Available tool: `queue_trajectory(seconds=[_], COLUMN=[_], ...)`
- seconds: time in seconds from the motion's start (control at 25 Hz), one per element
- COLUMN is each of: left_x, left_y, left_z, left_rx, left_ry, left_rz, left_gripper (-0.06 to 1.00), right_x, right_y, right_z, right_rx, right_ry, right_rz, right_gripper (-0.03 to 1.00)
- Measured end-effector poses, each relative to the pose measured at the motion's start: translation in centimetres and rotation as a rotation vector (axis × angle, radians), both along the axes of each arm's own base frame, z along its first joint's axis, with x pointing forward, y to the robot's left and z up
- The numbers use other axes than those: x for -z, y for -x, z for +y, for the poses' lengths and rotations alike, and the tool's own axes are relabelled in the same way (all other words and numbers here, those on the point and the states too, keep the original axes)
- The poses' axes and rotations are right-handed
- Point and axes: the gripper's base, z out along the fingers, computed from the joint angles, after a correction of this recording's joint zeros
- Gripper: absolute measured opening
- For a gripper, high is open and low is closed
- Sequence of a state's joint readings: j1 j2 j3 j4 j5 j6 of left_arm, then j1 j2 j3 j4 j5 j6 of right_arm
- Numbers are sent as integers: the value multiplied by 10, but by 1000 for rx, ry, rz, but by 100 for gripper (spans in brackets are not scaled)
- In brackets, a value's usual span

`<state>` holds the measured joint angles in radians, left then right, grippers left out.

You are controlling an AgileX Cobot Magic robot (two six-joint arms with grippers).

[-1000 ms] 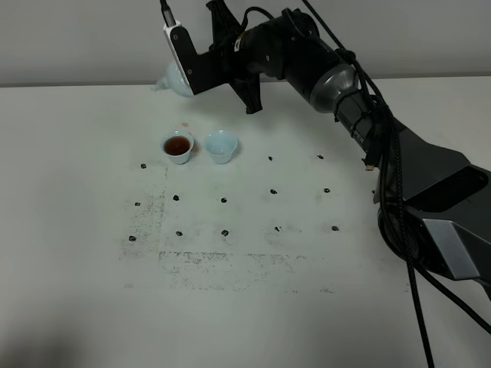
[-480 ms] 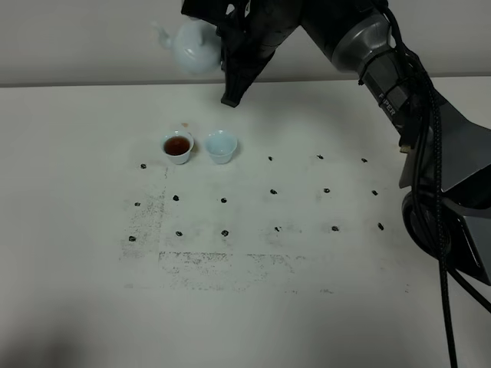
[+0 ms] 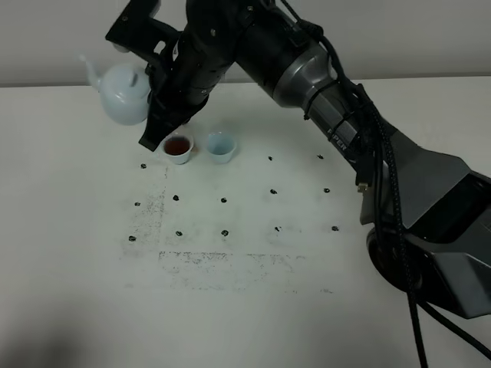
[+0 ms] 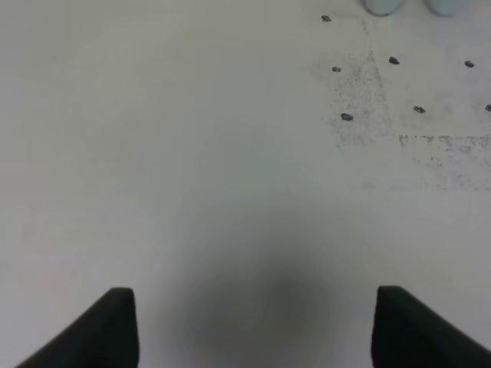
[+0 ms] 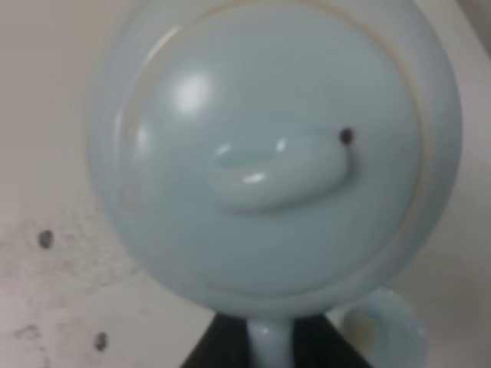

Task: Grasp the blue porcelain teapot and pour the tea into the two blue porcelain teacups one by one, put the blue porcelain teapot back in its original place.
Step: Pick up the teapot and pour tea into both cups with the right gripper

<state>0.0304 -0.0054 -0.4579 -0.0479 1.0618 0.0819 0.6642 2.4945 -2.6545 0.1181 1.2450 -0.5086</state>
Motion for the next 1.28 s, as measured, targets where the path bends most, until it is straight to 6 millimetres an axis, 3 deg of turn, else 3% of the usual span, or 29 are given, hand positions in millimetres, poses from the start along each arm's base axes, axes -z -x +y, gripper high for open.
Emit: queue_trajectory(seconds=[0.44,0.88,1.28], left_x=[0,0,0], left_y=[0,0,0], left_z=[0,0,0], left_rx=[0,0,0], left_ry=[0,0,0], left_rz=[0,0,0], left_gripper=[61,61,61], right_x=[72,117,127], right_y=[-4,-6,-6], right_z=[18,23,24], right_rx=[-19,-24,-24], right_ry=[83,110,121], right_rz=[102,184,196], right_gripper=[4,4,4])
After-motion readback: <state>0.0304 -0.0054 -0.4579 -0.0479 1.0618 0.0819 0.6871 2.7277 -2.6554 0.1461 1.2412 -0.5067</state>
